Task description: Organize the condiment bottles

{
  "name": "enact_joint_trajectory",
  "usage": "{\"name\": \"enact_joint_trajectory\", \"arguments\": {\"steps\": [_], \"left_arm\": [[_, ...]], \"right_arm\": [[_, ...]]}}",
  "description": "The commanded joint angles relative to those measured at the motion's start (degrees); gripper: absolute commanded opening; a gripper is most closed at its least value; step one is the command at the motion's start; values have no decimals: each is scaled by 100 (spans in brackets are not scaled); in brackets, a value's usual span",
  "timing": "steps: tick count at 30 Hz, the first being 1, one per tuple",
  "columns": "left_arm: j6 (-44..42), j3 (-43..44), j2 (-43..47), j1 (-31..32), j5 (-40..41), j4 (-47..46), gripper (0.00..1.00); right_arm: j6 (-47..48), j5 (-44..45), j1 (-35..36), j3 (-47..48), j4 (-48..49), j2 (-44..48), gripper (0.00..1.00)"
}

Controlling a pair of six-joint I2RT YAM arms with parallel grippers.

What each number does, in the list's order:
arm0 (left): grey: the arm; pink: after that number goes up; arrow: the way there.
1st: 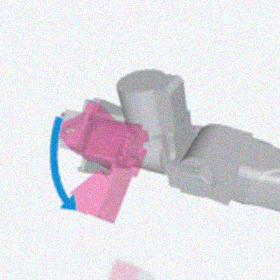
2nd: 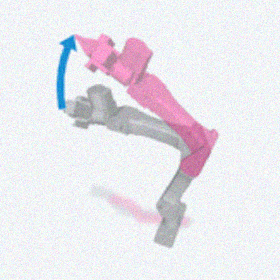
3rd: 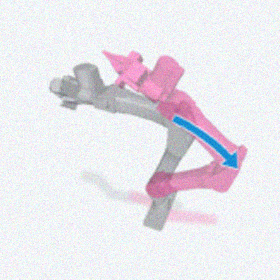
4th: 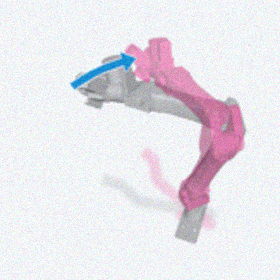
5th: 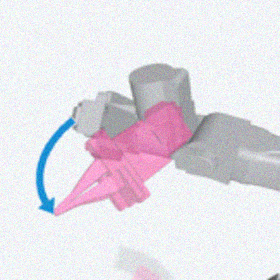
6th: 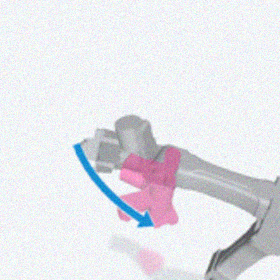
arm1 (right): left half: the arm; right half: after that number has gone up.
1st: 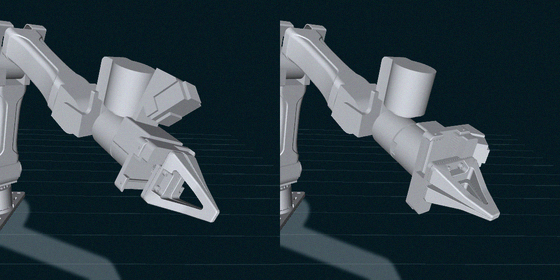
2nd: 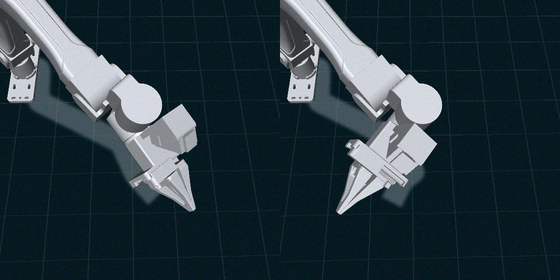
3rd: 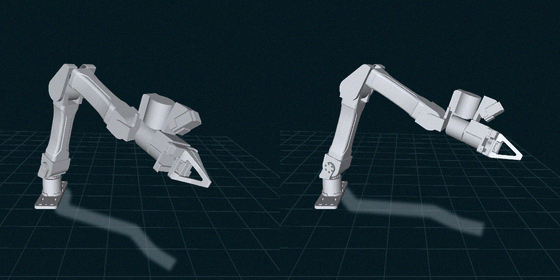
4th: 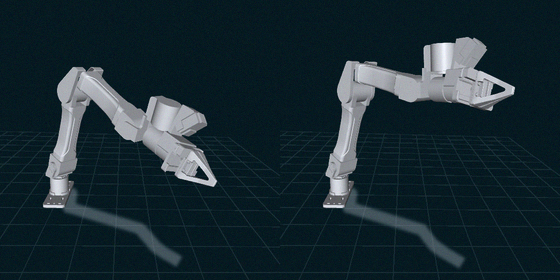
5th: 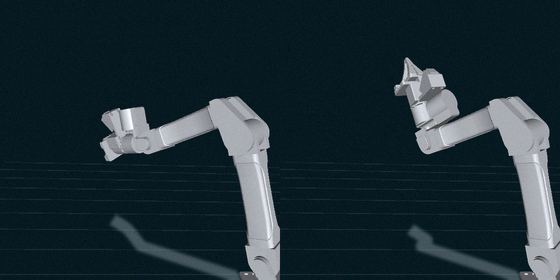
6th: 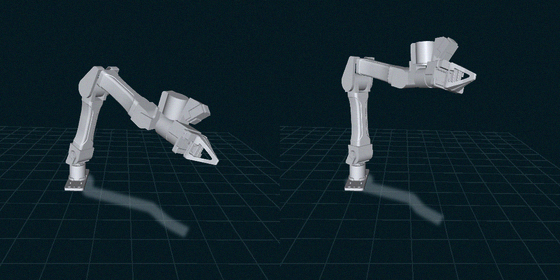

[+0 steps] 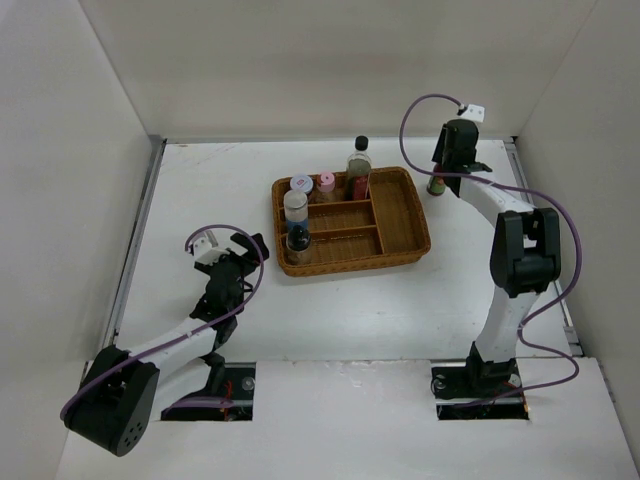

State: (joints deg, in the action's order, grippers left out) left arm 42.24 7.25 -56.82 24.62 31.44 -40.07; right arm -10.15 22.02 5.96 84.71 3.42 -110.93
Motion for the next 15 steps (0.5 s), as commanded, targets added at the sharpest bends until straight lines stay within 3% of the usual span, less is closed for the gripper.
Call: {"name": "enact_joint_trajectory", "arguments": {"steps": [1, 9, 15], "left_arm": [[65, -4, 39, -50, -77, -255, 100], [65, -13, 83, -59, -33, -255, 100], [65, -13, 92, -32, -33, -255, 100]], "right_arm": [[127, 92, -11, 3, 641, 483, 36], [373, 180, 454, -7, 766, 1609, 35], [374, 110, 1016, 169, 669, 1540, 35]]}}
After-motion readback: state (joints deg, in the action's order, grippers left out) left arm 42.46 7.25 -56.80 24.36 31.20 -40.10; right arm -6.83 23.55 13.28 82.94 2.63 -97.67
